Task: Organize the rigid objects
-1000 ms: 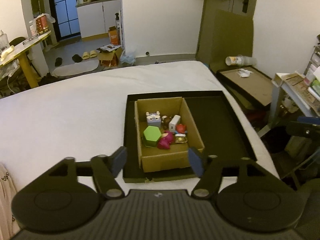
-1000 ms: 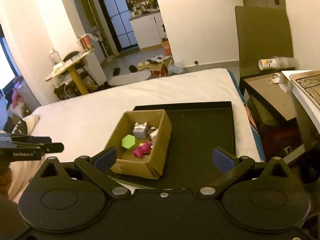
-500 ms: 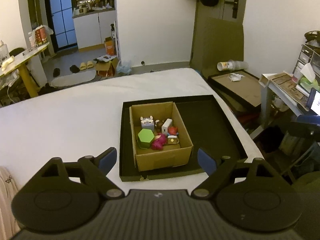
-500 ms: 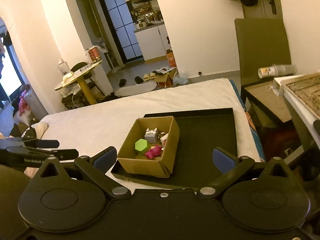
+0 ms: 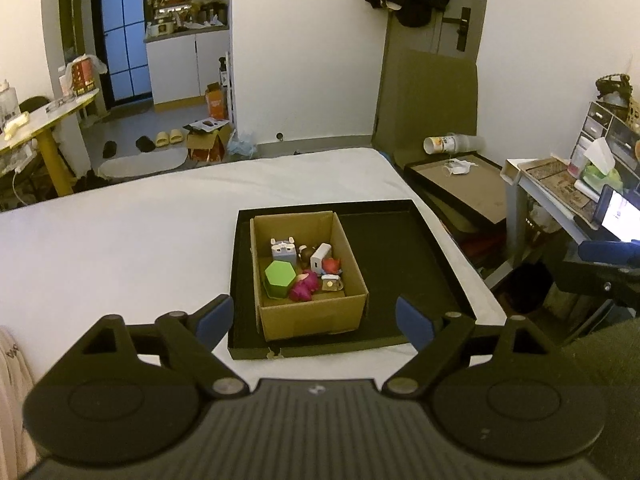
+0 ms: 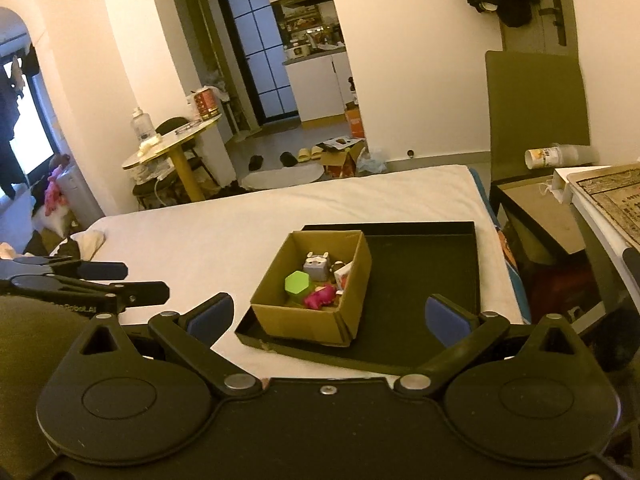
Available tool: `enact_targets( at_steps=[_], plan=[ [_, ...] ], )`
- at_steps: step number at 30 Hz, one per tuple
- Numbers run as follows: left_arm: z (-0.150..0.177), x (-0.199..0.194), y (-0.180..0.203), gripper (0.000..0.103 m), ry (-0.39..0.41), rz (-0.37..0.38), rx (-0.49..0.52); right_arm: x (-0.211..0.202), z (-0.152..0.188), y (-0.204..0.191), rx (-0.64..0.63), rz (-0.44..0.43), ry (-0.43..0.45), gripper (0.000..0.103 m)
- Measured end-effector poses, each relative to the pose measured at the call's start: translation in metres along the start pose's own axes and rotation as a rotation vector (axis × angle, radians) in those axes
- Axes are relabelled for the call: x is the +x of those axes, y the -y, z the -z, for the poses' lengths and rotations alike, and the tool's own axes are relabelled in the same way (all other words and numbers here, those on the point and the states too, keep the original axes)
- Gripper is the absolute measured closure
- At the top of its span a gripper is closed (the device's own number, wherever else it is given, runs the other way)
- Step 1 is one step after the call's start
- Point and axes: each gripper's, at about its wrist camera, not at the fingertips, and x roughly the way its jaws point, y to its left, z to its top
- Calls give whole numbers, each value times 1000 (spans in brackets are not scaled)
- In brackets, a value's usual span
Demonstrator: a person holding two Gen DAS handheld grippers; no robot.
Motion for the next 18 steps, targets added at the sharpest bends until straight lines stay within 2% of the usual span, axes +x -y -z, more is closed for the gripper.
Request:
enact_targets(
  at_steps=[7, 18],
  plan=[
    [1, -3, 1, 16, 5, 0, -6, -7, -1, -6, -9, 9, 2, 0],
    [3, -4, 4, 16, 15, -2, -12, -8, 4, -2, 48, 6, -30, 0]
  ],
)
